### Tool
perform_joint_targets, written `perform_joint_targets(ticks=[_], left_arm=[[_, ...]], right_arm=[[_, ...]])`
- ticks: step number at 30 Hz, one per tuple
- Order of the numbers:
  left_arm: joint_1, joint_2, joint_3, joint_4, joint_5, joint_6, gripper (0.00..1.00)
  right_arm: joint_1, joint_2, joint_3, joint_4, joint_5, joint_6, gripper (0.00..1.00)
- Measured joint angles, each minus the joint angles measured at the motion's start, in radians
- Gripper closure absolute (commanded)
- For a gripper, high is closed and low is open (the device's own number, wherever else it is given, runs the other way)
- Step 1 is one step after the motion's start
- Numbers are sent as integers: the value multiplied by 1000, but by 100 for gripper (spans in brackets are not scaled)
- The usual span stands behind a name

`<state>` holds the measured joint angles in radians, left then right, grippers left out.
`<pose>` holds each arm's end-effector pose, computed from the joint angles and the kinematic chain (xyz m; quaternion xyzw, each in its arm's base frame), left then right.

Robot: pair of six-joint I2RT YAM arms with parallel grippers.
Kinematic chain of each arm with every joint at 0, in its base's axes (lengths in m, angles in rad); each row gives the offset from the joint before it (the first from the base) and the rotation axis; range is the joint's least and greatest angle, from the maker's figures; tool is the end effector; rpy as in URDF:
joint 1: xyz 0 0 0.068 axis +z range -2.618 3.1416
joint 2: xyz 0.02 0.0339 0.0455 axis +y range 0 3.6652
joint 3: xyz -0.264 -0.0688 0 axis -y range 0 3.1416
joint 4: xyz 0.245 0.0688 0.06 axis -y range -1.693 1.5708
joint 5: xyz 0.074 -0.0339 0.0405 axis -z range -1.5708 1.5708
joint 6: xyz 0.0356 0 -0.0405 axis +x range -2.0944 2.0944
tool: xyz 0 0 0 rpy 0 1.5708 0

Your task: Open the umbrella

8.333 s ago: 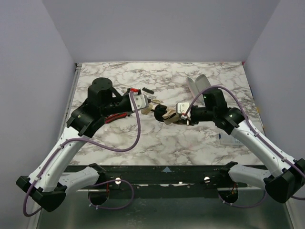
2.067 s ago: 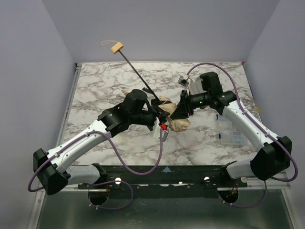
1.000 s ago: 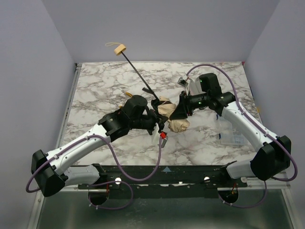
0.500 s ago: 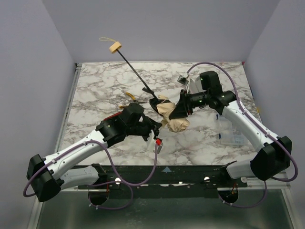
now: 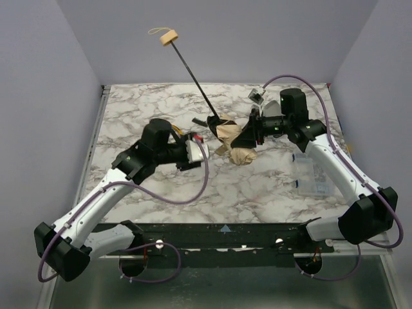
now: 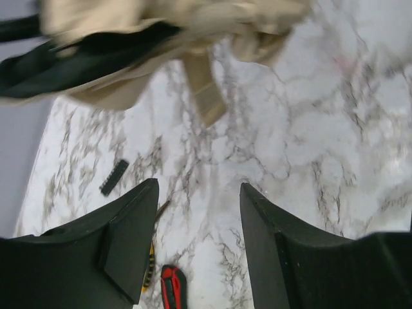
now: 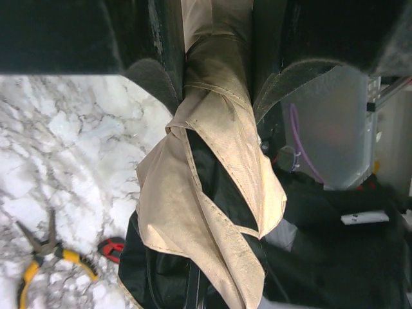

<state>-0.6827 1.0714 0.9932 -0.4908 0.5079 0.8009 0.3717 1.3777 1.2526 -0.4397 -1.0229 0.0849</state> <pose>0.1683 -0.1592 0.3293 0.6626 0.5444 -0.1925 0.4770 0.2667 0.1366 0.3520 -0.3427 0.7225 0.5128 0.3124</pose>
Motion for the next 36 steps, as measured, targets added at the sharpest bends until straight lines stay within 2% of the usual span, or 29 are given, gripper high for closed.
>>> perform_joint_targets(ticks=[4, 6, 10, 15, 23, 29, 31, 34, 35, 36], left_arm=[[193, -12, 116, 74, 69, -380, 43], [250, -10, 167, 118, 86, -550, 42], [284, 33, 286, 202, 86, -865, 40], [296, 112, 353, 332, 103, -1149, 38], [306, 209, 336, 534, 135, -1483, 37], [311, 278, 341, 636, 138, -1614, 43], [311, 304, 351, 661, 140, -1641, 50], [311, 330, 360, 684, 142, -1668, 83], [311, 335, 361, 692, 145, -1677, 100], [311, 340, 365, 699, 150, -1684, 100]], right_arm=[[-5, -22, -1, 80, 38, 50, 100], [-5, -34, -1, 133, 48, 79, 100], [-5, -43, -1, 218, 55, 127, 100], [-5, -43, -1, 254, 53, 160, 100], [-5, -43, -1, 258, 32, 157, 100], [2, -43, 3, 226, 22, 115, 100], [8, -43, 3, 210, 19, 100, 100], [16, -43, 3, 205, 19, 87, 100], [18, -43, 3, 204, 19, 81, 100], [20, -43, 3, 203, 19, 77, 100]])
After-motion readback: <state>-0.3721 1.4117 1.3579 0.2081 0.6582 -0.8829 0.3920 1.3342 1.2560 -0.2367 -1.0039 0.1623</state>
